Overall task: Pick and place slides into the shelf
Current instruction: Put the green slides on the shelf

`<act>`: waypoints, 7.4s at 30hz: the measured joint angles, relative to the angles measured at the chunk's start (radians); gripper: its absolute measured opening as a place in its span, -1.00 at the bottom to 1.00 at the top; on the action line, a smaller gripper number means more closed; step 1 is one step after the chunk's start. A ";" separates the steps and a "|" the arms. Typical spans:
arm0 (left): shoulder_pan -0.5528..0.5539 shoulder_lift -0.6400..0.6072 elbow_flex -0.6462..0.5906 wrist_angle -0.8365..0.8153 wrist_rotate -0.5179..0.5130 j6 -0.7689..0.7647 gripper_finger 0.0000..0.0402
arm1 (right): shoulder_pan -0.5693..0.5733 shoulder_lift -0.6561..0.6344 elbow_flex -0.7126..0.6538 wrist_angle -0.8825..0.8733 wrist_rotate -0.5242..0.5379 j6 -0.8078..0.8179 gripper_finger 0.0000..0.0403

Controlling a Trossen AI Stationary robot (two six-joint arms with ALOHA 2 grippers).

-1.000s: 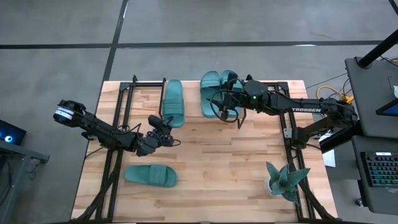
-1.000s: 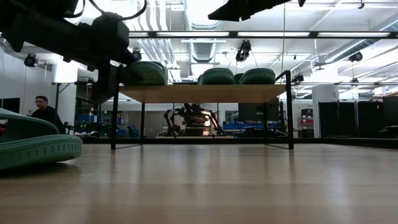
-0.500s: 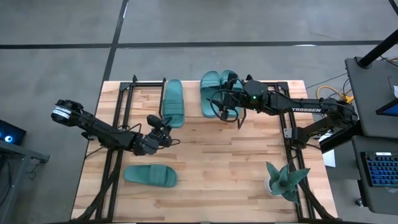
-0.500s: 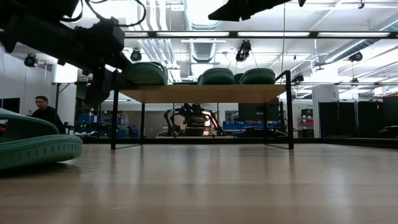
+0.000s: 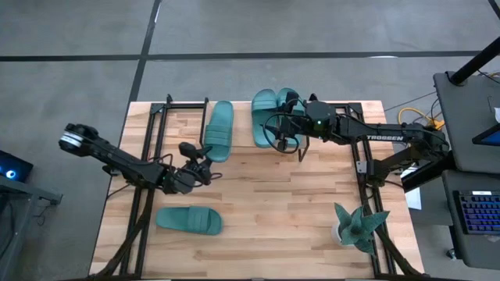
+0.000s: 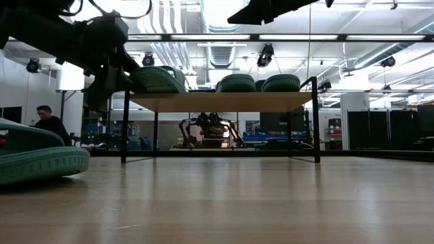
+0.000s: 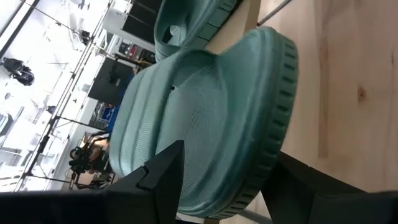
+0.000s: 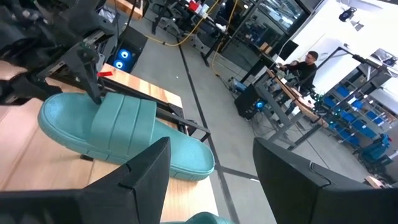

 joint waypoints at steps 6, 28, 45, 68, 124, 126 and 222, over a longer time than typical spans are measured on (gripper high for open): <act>-0.034 -0.040 -0.001 -0.012 0.000 0.000 -0.13 | 0.000 0.000 0.000 -0.011 0.000 -0.002 0.09; -0.078 -0.131 0.004 -0.225 -0.001 -0.131 -0.13 | 0.000 -0.001 0.000 -0.056 0.000 -0.007 0.09; -0.193 -0.244 0.107 -0.552 0.239 -0.493 -0.13 | 0.000 -0.002 0.000 -0.056 -0.001 0.011 0.09; -0.258 -0.313 0.196 -0.849 0.927 -1.698 -0.14 | 0.132 -0.002 -0.020 -0.055 -0.056 0.038 0.09; -0.290 -0.017 0.050 -0.440 1.006 -2.189 -0.31 | 0.129 -0.002 -0.058 -0.106 0.028 0.046 0.09; -0.290 -0.017 0.040 -0.425 1.007 -2.189 -0.46 | 0.129 -0.002 -0.058 -0.106 0.028 0.046 0.09; -0.256 -0.249 0.244 -0.226 0.782 -1.248 -1.00 | 0.673 0.524 0.295 0.002 0.453 -0.782 -0.83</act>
